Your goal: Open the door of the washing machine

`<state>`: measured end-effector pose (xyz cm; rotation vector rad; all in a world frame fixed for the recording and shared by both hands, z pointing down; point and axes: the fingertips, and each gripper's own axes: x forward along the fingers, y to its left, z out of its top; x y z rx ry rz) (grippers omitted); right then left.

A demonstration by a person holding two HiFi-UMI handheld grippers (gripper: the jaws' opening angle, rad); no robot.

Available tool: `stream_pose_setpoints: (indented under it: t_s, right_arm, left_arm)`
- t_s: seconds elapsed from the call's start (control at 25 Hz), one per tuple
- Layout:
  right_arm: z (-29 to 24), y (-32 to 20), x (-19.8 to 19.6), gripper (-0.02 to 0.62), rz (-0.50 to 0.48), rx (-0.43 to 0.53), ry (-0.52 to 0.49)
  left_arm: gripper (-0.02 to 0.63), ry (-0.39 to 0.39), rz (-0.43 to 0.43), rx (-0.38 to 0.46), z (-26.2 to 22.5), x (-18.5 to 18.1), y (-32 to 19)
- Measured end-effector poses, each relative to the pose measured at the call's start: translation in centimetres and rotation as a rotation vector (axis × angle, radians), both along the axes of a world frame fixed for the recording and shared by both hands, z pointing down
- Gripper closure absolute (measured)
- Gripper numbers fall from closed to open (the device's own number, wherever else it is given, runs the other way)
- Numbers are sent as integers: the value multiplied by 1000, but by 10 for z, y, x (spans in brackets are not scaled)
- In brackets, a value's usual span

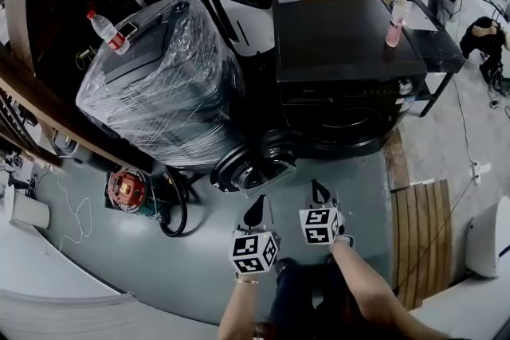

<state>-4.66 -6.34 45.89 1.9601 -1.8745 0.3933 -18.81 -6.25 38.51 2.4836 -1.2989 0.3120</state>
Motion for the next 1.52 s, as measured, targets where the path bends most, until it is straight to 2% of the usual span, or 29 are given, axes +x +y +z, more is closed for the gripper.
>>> stream_pose_setpoints:
  t_s: [0.64,1.0,1.52]
  right_arm:
    - [-59,53,76,597,18,71,-60]
    - [-84,77,99,597,-12,95,-114]
    - [-130,100,121,597,91,145,-121]
  left_arm:
    - [592,12,44,93,-57,90,40]
    - [593,15,68,131,-79,128,59]
    - [592,34,192,162,-113,156,71]
